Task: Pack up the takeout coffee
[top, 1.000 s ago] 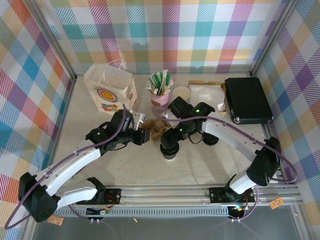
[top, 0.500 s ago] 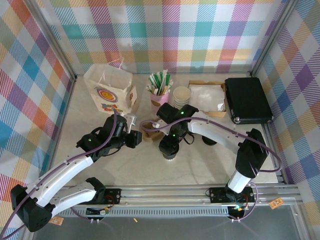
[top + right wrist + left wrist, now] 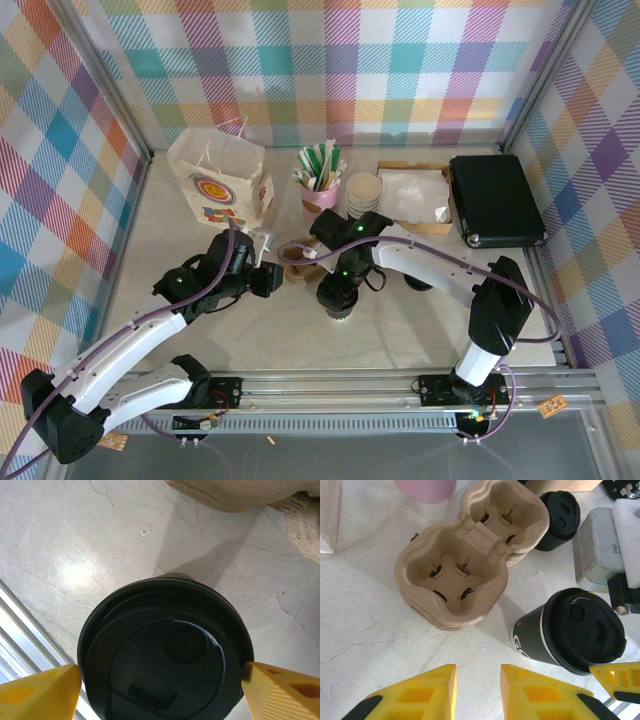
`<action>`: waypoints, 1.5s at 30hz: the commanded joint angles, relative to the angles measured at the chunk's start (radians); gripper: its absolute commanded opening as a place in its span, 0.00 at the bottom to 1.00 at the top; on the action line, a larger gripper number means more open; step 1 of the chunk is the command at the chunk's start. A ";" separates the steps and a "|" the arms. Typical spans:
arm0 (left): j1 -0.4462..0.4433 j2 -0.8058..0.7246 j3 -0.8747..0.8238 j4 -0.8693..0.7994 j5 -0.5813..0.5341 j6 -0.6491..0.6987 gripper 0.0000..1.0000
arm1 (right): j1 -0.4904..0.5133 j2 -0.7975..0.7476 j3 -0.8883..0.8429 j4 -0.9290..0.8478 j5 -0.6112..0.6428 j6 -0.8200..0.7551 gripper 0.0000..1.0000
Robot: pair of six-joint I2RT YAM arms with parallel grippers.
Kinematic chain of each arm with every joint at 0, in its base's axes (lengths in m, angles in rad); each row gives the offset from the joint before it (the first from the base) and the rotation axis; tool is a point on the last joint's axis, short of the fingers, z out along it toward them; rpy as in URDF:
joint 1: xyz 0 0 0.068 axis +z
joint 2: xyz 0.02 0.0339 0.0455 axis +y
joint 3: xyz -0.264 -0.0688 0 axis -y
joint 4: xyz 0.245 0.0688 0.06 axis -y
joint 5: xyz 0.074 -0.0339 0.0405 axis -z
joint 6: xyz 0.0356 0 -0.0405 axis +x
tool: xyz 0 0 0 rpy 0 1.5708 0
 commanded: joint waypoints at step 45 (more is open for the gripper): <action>0.002 0.226 -0.024 0.225 0.458 0.011 0.31 | 0.033 -0.164 -0.093 -0.126 0.129 0.899 0.85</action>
